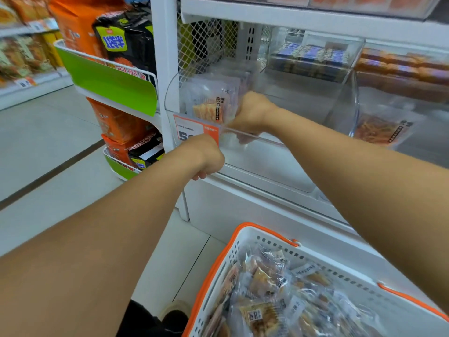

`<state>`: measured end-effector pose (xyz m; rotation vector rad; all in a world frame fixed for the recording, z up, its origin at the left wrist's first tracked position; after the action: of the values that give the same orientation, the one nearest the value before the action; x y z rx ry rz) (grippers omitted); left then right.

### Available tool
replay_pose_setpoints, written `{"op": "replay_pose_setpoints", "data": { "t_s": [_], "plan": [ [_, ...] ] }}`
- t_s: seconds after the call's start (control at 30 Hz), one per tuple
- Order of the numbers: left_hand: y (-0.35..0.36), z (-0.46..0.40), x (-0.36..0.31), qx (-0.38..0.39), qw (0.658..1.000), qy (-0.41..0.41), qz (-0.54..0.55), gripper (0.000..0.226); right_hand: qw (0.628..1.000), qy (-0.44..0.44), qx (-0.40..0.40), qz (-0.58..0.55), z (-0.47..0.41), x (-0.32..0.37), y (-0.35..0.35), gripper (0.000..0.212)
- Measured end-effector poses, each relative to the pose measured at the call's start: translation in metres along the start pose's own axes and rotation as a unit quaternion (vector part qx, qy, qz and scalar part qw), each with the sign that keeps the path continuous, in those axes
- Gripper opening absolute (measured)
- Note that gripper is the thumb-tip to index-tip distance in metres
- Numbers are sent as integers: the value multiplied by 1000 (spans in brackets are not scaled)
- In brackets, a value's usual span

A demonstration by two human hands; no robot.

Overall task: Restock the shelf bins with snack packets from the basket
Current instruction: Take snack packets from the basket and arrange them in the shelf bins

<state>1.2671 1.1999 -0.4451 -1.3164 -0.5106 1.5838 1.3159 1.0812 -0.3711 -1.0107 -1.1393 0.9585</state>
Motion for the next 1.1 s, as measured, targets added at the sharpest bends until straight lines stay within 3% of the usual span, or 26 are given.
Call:
{"op": "replay_pose_setpoints", "data": {
  "t_s": [0.07, 0.17, 0.23, 0.3, 0.37, 0.43, 0.5, 0.6, 0.8, 0.87, 0.9, 0.93, 1.0, 1.03, 1.07, 1.1],
  "plan": [
    [1, 0, -7, 1, 1000, 19, -13, 23, 993, -27, -99, -55, 28, -7, -33, 46],
    [24, 10, -28, 70, 994, 56, -66, 29, 937, -89, -315, -121, 117, -30, -63, 48],
    [53, 21, -44, 143, 980, 81, -109, 28, 924, -102, -331, -159, 164, -59, -36, 51],
    [88, 37, -59, 218, 956, 106, -164, 25, 959, -69, -223, -162, 176, -100, 27, 52],
    [121, 48, -73, 273, 926, 152, -213, 22, 994, -20, -39, -102, 174, -152, 114, 42],
    [148, 58, -85, 308, 906, 185, -223, 17, 993, 25, 105, -53, 185, -200, 190, 28],
    [167, 66, -94, 329, 894, 211, -221, 13, 976, 86, 188, -71, 202, -234, 238, 42],
    [184, 73, -102, 344, 874, 238, -247, 13, 949, 149, 250, -122, 226, -250, 285, 56],
    [195, 76, -96, 361, 851, 231, -302, 38, 934, 183, 243, -187, 228, -252, 285, 40],
    [190, 77, -94, 361, 851, 228, -306, 57, 885, 223, 287, -291, 226, -249, 263, 24],
    [187, 78, -92, 365, 846, 228, -314, 71, 824, 264, 311, -394, 228, -244, 249, 14],
    [186, 79, -91, 372, 844, 226, -314, 88, 735, 301, 326, -512, 229, -234, 233, 10],
    [185, 85, -91, 397, 845, 224, -281, 117, 563, 327, 326, -686, 225, -215, 195, 24],
    [185, 89, -96, 397, 848, 242, -254, 122, 510, 317, 321, -732, 222, -205, 174, 32],
    [184, 90, -103, 387, 857, 265, -216, 118, 485, 294, 310, -763, 214, -197, 153, 32],
    [183, 88, -111, 368, 872, 284, -152, 97, 476, 275, 295, -782, 210, -191, 136, 29]
  ]
}}
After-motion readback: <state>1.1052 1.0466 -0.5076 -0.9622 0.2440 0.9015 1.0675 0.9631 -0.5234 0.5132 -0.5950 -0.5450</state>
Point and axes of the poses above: each hand's wrist, its own z-axis away from the middle knuckle, its own y-axis out of the palm, x = y × z, the point moved 10 cm from there along -z, towards the middle knuckle, and after that the axes turned 12 degrees about y, right-handed, at the moved point
